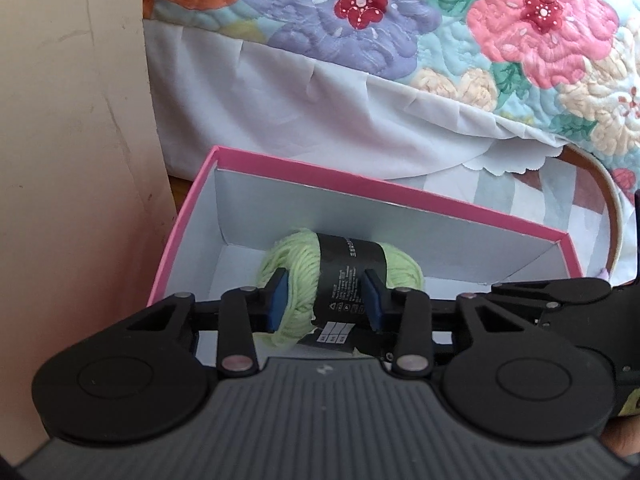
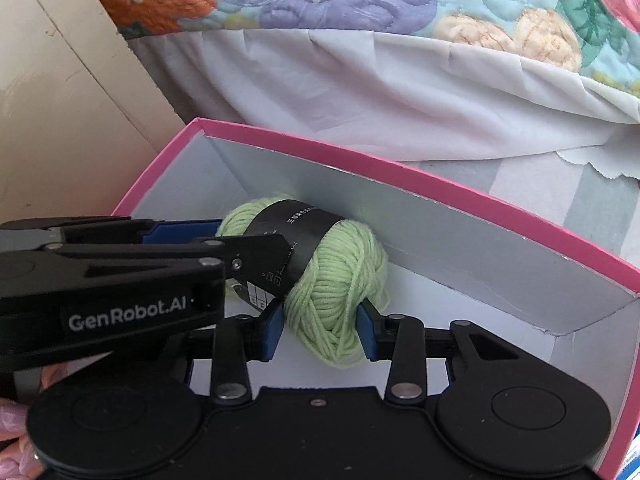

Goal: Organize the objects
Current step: 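Lower the yarn into the pink box and open the left tool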

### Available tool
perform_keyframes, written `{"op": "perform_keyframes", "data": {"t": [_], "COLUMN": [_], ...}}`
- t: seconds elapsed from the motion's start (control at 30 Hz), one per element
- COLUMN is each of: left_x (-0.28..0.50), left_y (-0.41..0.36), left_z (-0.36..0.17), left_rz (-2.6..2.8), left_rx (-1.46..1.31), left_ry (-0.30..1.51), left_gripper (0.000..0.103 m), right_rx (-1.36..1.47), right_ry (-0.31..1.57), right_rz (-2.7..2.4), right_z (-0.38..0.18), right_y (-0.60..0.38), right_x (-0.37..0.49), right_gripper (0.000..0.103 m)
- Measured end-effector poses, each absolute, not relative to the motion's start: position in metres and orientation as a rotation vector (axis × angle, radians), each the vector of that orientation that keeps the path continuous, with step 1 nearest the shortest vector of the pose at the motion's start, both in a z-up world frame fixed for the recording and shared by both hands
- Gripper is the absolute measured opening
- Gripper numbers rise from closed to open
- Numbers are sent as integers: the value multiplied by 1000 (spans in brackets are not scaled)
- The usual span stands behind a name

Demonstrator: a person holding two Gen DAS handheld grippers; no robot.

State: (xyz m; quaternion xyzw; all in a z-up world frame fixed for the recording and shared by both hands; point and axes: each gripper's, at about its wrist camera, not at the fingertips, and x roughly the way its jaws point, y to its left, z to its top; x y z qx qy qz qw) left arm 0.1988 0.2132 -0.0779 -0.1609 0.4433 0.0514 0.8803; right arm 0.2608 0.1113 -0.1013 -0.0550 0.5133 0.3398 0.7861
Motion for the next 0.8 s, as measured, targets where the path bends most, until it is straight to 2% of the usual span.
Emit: {"op": "perform_keyframes", "data": {"t": [0.37, 0.43, 0.47, 0.6, 0.8], "left_x": [200, 200, 200, 199, 191], "left_y": [211, 211, 211, 214, 213], "left_z": [-83, -83, -83, -84, -76], "left_rz": [136, 137, 137, 150, 170], "left_rx": [-309, -317, -322, -338, -335], "left_ry": [922, 921, 921, 904, 916], "left_gripper": [38, 38, 38, 38, 38], "right_rx": [-122, -107, -97, -57, -101], "right_ry": [1105, 1113, 1118, 1142, 1084], "right_rz": [760, 754, 745, 716, 732], "right_z": [-104, -104, -102, -96, -75], "right_y": [124, 123, 121, 107, 65], "right_x": [260, 260, 260, 253, 237], "right_gripper": [43, 50, 50, 50, 50]}}
